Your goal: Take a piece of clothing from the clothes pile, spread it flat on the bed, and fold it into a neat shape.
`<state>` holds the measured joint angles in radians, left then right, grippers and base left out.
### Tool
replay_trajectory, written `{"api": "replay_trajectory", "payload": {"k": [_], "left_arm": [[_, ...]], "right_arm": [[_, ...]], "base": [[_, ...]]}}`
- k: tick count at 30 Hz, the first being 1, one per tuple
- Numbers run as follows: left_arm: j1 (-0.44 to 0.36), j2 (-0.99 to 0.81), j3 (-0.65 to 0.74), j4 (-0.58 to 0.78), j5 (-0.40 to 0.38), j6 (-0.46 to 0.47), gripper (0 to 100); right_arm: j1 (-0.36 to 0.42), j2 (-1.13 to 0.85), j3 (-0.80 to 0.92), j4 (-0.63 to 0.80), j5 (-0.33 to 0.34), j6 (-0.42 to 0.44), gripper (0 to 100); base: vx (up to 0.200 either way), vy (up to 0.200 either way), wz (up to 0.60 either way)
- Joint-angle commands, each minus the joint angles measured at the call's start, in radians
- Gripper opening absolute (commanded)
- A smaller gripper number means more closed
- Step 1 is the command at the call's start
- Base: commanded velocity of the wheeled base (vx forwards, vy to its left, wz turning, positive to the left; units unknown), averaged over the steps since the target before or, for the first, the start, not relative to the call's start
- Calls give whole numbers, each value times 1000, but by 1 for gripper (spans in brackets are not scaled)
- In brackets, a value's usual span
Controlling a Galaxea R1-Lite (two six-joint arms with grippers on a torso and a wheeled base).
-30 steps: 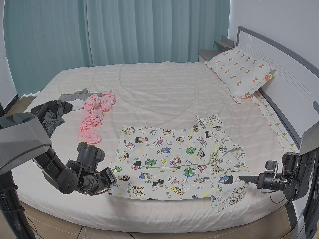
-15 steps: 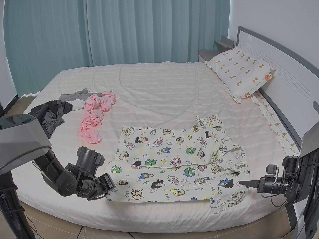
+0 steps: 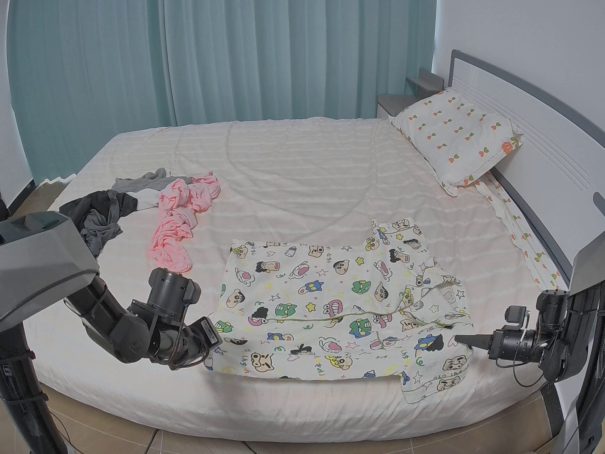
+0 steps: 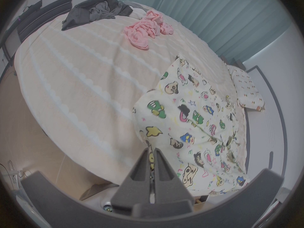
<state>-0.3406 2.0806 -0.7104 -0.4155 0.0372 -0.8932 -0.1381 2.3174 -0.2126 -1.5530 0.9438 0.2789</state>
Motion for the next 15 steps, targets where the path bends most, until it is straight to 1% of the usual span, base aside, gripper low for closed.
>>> {"api": "replay_trajectory", "payload": {"k": [1,3,6,7,8,15], "left_arm": [[9,33,-90,63,1,-24,0],[15,58,-146,116,1,-30,0],[23,90,-190,138,1,-35,0],[23,90,-190,138,1,-35,0],[29,107,-210,147,1,-35,0],[55,179,-362,248,0,-38,0]], "right_arm": [[3,3,-57,-9,-3,32,0],[5,8,-93,22,-3,36,0],[5,0,-154,113,-11,36,0],[5,0,-154,113,-11,36,0],[3,-1,-186,157,-14,36,0],[3,16,-340,321,-74,36,0]], "base": [[0,0,0],[0,0,0],[0,0,0],[0,0,0],[0,0,0],[0,0,0]]}}
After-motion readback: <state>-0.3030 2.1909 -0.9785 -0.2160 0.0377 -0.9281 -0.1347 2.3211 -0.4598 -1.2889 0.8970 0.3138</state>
